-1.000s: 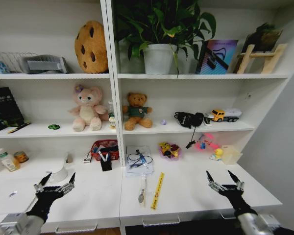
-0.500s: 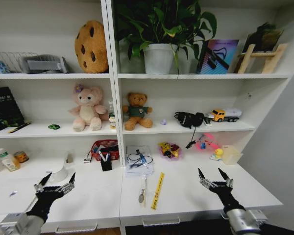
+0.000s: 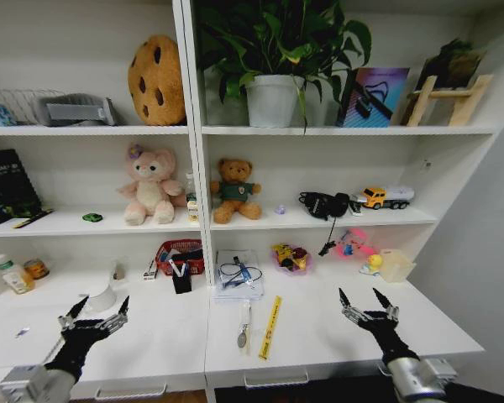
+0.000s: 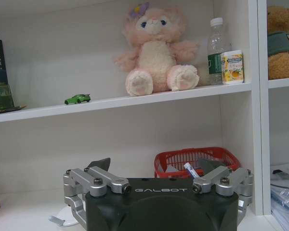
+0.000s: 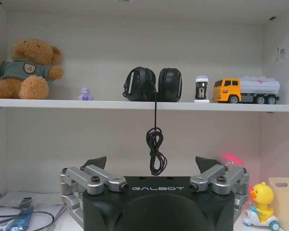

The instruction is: Organize the objects on the table.

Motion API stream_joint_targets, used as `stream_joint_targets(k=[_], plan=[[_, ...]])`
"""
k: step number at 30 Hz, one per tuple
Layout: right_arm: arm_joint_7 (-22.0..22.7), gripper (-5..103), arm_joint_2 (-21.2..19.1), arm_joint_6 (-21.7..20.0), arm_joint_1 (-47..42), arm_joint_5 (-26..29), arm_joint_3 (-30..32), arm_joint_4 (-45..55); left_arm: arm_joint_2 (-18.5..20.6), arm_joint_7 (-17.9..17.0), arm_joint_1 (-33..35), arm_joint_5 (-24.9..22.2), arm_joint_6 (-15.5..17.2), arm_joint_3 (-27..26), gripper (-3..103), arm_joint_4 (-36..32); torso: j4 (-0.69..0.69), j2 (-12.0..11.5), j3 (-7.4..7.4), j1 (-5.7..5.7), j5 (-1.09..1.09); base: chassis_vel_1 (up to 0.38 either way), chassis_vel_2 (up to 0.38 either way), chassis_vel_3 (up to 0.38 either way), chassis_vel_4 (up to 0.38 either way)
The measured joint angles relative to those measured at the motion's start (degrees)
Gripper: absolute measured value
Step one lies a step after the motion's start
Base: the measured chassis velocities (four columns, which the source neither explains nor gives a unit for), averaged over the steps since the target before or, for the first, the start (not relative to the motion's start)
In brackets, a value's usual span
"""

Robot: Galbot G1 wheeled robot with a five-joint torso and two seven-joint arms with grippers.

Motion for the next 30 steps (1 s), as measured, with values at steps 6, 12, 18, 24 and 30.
stream_joint_targets(k=[6, 12, 18, 24, 30], plan=[[0.02, 100, 0.0, 0.0, 0.02, 0.01, 0.0, -0.05, 0.0, 0.0, 0.0, 0.0, -0.01, 0.0, 100, 0.0, 0.0, 0.0, 0.0, 0.0, 0.01, 0.0, 0.0, 0.0, 0.0], [0.02, 100, -0.01, 0.0, 0.03, 0.02, 0.0, -0.08, 0.0, 0.0, 0.0, 0.0, 0.0, 0.0, 100, 0.0, 0.0, 0.0, 0.0, 0.0, 0.02, 0.048, 0.049, -0.062, -0.051], [0.02, 100, -0.01, 0.0, 0.05, 0.02, -0.01, -0.1, 0.0, 0.0, 0.0, 0.0, 0.0, 0.0, 100, 0.0, 0.01, 0.0, 0.0, 0.0, 0.01, 0.158, 0.164, -0.162, -0.163], [0.02, 100, -0.02, 0.0, 0.04, 0.02, -0.01, -0.1, 0.0, 0.0, 0.0, 0.0, 0.0, 0.0, 100, 0.0, 0.01, 0.0, 0.0, -0.01, 0.01, 0.227, 0.239, -0.246, -0.229], [0.01, 100, -0.01, 0.01, 0.03, 0.02, -0.01, -0.11, 0.0, 0.01, 0.0, 0.0, 0.0, 0.0, 100, 0.0, -0.01, 0.01, -0.01, -0.02, 0.04, 0.289, 0.286, -0.3, -0.298]])
